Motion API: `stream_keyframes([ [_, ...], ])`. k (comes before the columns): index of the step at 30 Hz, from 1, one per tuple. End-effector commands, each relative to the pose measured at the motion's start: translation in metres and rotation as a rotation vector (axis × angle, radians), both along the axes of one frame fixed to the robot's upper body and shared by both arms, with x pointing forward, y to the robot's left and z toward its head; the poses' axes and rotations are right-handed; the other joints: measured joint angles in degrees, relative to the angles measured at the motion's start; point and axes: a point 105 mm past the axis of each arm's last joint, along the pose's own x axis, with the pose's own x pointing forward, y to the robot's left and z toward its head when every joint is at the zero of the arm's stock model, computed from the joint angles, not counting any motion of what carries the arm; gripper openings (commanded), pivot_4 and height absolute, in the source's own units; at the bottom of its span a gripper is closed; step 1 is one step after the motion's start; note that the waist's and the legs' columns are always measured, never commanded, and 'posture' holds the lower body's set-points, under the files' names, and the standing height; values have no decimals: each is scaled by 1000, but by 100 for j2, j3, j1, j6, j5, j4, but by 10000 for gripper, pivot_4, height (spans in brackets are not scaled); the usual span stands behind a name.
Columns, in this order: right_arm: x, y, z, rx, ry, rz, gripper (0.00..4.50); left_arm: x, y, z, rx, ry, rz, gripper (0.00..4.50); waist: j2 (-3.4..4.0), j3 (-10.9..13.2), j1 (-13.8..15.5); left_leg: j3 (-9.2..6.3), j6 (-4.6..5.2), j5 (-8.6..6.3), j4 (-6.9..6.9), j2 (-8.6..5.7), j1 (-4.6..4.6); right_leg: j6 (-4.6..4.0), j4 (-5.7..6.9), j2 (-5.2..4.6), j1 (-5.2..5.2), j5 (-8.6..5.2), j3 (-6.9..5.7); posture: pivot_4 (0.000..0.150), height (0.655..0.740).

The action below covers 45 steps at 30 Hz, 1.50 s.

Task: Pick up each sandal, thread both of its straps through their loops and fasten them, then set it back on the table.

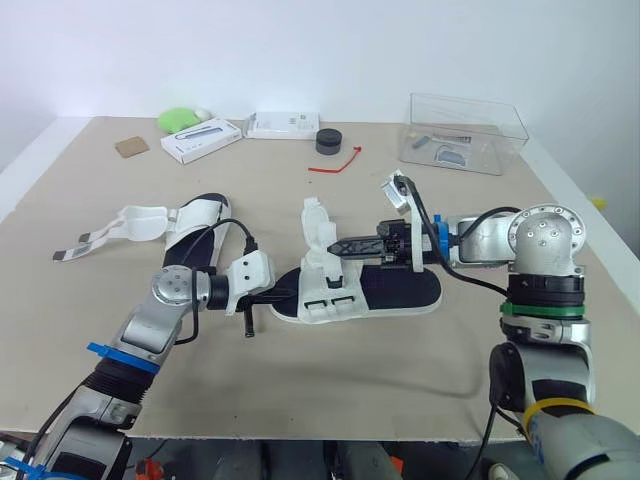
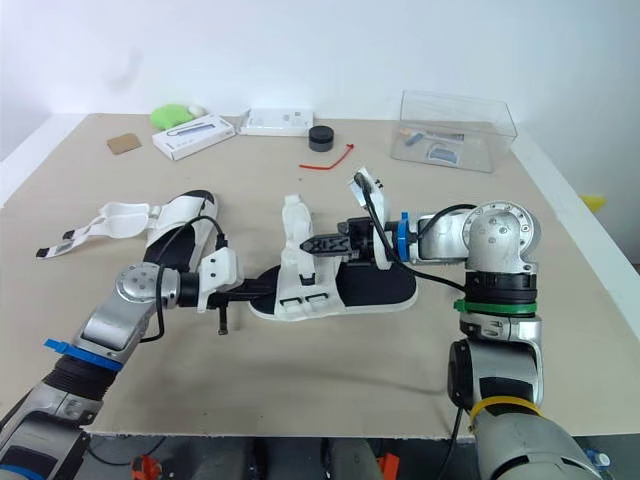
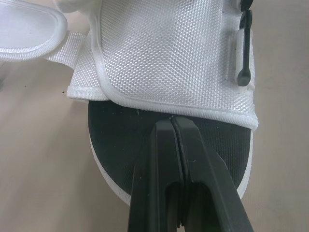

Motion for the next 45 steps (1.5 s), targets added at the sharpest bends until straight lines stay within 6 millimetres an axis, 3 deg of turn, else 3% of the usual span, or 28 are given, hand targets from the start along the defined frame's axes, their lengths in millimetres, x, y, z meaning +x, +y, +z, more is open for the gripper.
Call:
stream_keyframes([
  [1, 3, -5, 8, 5, -16, -15, 904, -1, 3, -9, 30, 22, 17, 0, 0, 0, 0, -1, 0, 0, 0, 0, -1, 0, 0, 0, 0, 0, -1, 1500, 7400],
  [24, -6, -11, -15, -15, 73, -33, 904, -1, 6, -9, 43, 25, 13, 0, 0, 0, -2, -5, 1, 0, 0, 1, -6, 10, -4, 1, -2, -5, -5, 1500, 7400],
  [34, 1, -18, -16, 14, 135, -91, 904, -1, 5, -9, 46, 25, 10, 0, 0, 0, -2, -5, 2, -1, -1, 1, -9, 12, -9, 0, -1, -7, -5, 1500, 7400],
  [45, -7, -18, -23, 7, 176, -77, 904, -1, 6, -10, 54, 25, 17, 0, 0, 0, -3, -6, 5, -3, -3, 2, -12, 15, -16, 1, -1, -8, -6, 1500, 7400],
])
